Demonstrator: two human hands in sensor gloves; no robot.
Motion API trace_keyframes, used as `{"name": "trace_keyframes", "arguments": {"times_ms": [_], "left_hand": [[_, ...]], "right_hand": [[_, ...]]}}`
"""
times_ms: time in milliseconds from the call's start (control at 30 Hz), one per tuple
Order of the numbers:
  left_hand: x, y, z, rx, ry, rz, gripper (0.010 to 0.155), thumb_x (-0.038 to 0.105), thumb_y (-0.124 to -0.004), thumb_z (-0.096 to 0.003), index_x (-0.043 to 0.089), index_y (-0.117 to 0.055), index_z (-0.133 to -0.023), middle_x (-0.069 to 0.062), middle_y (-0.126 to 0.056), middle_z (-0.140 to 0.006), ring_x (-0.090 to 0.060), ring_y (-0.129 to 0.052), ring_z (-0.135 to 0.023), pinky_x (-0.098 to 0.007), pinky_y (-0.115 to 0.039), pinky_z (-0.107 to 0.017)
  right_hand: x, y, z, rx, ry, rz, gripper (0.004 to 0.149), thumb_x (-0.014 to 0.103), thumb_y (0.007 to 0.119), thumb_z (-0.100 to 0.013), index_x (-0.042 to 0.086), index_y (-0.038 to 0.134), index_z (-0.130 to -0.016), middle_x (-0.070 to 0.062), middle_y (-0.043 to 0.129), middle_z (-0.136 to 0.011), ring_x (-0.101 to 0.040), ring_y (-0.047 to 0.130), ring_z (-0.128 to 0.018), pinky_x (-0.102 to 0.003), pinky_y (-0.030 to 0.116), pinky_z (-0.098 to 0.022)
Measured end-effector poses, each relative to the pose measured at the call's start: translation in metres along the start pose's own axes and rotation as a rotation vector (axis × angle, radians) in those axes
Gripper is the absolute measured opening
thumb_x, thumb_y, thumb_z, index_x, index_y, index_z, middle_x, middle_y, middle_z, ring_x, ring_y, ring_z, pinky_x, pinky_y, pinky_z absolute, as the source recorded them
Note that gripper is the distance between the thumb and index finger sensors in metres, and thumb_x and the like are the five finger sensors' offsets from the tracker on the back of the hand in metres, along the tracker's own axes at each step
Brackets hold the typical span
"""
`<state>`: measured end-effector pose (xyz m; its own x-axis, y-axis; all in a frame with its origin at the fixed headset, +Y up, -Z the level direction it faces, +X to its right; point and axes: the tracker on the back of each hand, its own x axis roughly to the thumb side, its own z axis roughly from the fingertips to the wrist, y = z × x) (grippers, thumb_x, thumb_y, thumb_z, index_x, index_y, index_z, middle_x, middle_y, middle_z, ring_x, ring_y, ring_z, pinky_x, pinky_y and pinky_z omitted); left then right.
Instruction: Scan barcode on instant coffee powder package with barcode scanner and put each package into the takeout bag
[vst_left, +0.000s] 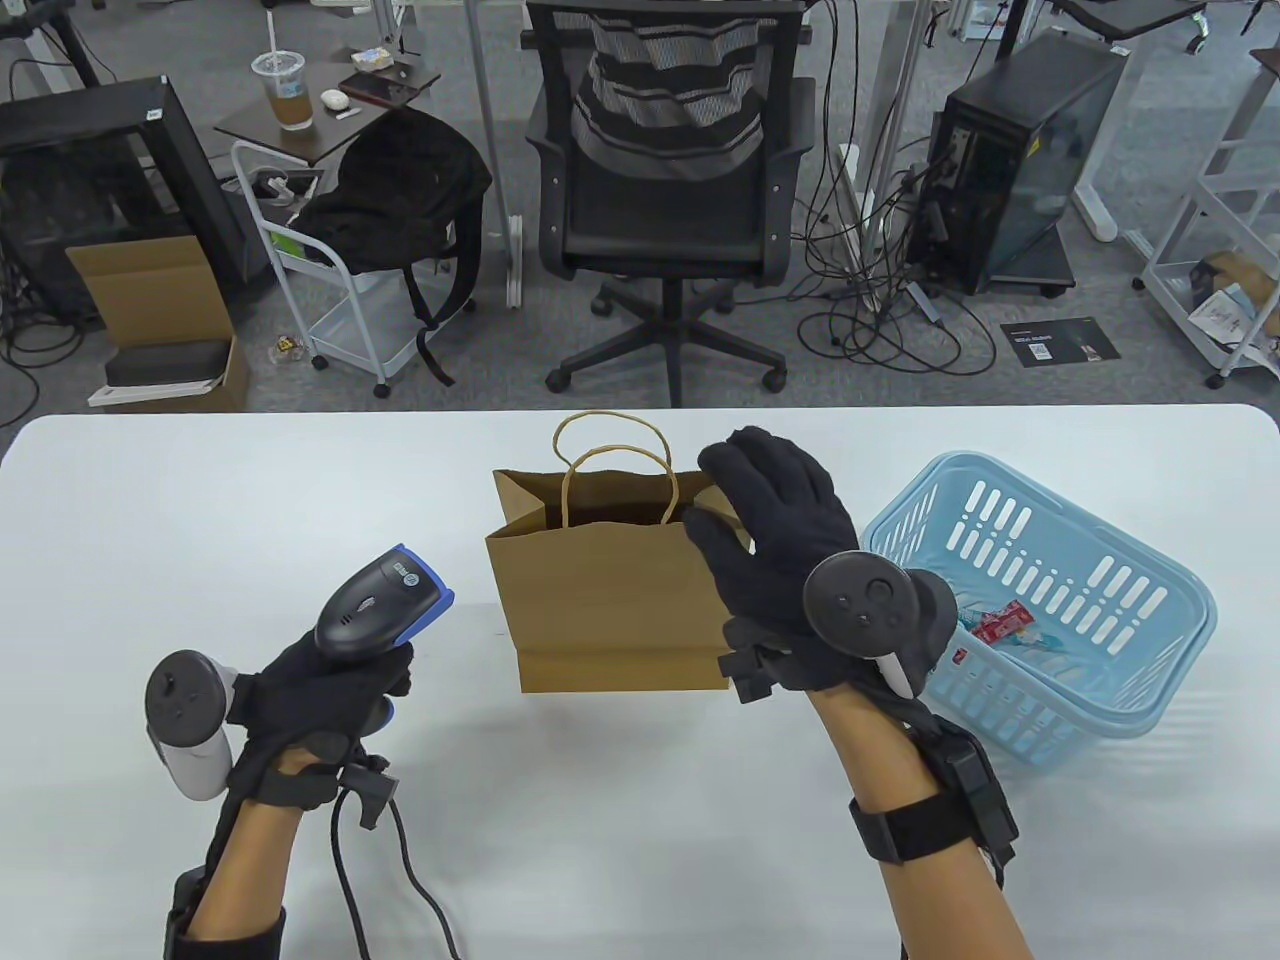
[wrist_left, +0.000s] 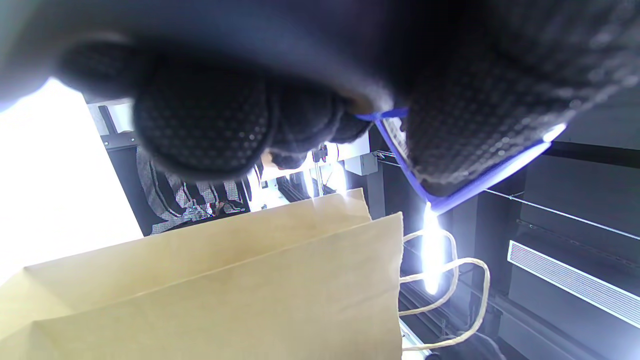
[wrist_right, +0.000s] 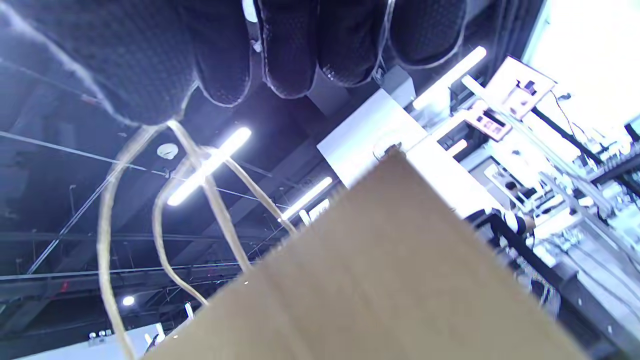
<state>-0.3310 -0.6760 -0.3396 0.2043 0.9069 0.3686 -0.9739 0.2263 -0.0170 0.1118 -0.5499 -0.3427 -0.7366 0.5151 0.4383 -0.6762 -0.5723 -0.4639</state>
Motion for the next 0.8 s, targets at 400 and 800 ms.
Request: {"name": "trace_keyframes", "arguments": {"times_ms": [400,800], "left_hand": [[0.004,0.0,0.0,-0.006,-0.019,-0.015,0.051,0.053,-0.092,-0.0506,0.024,-0.081,-0.091,0.0,-0.095,-0.072,-0.024,-0.106,-0.048,-0.046,-0.086,-0.043],[-0.003,0.0,-0.001,-0.01,0.017,-0.004,0.051,0.053,-0.092,-0.0504,0.024,-0.081,-0.091,0.0,-0.095,-0.071,-0.024,-0.106,-0.048,-0.046,-0.086,-0.043]], "right_hand": [[-0.029,-0.063,-0.03,0.125,0.04,0.764,0.052,0.048,0.094,-0.046,0.042,0.081,-0.096,0.0,0.095,-0.097,-0.025,0.092,-0.086,-0.043,0.077,-0.06],[-0.164,-0.043,-0.043,0.456,0.017,1.191,0.052,0.039,0.094,-0.043,0.048,0.08,-0.093,0.008,0.089,-0.103,-0.018,0.093,-0.084,-0.041,0.075,-0.061]]}}
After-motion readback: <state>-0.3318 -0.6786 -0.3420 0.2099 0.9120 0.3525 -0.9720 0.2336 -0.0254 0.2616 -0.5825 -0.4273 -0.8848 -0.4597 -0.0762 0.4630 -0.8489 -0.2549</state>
